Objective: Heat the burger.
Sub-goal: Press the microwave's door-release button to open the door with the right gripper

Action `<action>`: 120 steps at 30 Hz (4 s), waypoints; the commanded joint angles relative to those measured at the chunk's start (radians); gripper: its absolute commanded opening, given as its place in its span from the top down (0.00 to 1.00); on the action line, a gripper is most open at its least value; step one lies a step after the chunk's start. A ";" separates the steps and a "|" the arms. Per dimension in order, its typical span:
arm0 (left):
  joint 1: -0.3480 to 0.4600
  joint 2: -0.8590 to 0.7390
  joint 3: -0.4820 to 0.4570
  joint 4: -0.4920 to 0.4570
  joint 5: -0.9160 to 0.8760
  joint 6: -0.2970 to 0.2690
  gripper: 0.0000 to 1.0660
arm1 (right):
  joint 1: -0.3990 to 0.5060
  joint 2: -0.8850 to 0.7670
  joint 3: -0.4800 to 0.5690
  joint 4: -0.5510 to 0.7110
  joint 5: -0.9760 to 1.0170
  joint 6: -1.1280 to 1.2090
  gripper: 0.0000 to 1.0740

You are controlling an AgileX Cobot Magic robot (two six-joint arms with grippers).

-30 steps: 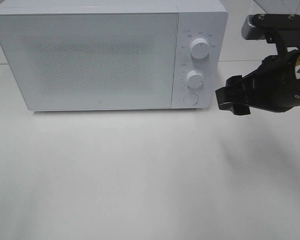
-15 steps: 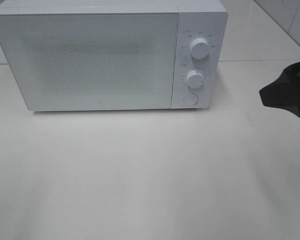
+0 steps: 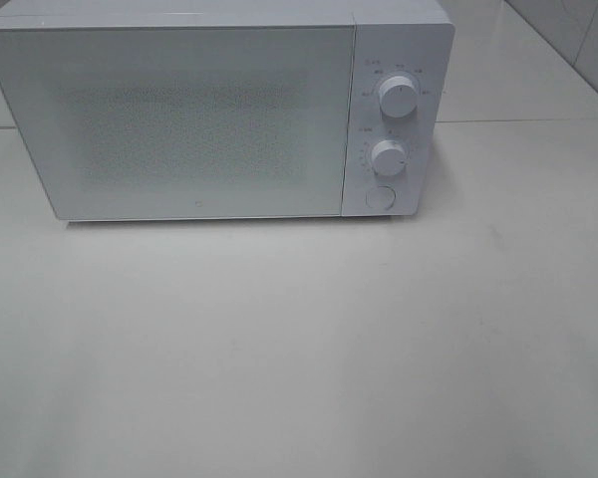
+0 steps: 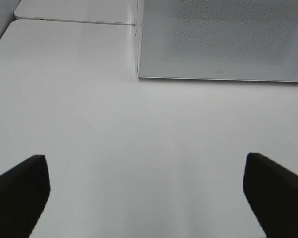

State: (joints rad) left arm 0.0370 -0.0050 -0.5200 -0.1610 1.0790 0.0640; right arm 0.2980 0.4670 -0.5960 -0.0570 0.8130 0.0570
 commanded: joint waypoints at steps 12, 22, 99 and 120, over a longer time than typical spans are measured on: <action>0.003 -0.015 0.003 -0.007 -0.010 -0.002 0.08 | -0.221 -0.372 0.079 0.050 0.020 -0.039 0.29; 0.003 -0.015 0.003 -0.007 -0.010 -0.002 0.08 | -0.297 -0.497 0.106 0.050 0.147 -0.035 0.29; 0.003 -0.004 0.003 -0.007 -0.010 -0.002 0.08 | -0.295 0.456 0.239 0.048 -1.043 0.041 0.29; 0.003 -0.004 0.003 -0.007 -0.010 -0.002 0.08 | -0.186 0.881 0.375 0.150 -1.747 -0.131 0.29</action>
State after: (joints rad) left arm 0.0370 -0.0050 -0.5200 -0.1610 1.0790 0.0640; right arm 0.1060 1.3490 -0.2240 0.0800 -0.9060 -0.0470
